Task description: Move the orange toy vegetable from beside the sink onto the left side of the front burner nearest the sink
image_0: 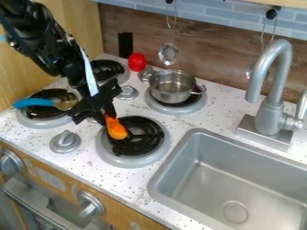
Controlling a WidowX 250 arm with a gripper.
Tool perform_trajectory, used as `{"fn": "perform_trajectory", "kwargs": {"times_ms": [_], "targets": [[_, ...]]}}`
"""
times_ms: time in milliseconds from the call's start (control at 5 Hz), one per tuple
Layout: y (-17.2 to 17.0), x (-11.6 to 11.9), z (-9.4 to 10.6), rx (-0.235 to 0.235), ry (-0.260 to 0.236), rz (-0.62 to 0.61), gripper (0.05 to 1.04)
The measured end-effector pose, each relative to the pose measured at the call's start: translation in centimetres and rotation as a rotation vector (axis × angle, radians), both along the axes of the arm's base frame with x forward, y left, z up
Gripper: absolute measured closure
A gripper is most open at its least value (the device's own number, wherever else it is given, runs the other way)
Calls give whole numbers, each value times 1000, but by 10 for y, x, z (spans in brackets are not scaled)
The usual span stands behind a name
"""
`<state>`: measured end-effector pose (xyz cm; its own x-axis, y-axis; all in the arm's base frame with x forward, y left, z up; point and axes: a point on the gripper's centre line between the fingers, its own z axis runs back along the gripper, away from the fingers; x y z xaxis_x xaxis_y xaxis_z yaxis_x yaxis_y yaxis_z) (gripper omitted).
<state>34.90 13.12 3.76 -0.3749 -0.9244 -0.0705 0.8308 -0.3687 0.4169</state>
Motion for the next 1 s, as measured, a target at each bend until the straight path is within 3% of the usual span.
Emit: {"fn": "perform_trajectory", "kwargs": {"times_ms": [200,600,800,1000], "targets": [[-18,6,0,7,2,-59,817],[-24,6,-3,52,37,-85,223],[-25,6,3,72,21,-87,76],[-27,8,16,102,-11,-103,79]]}}
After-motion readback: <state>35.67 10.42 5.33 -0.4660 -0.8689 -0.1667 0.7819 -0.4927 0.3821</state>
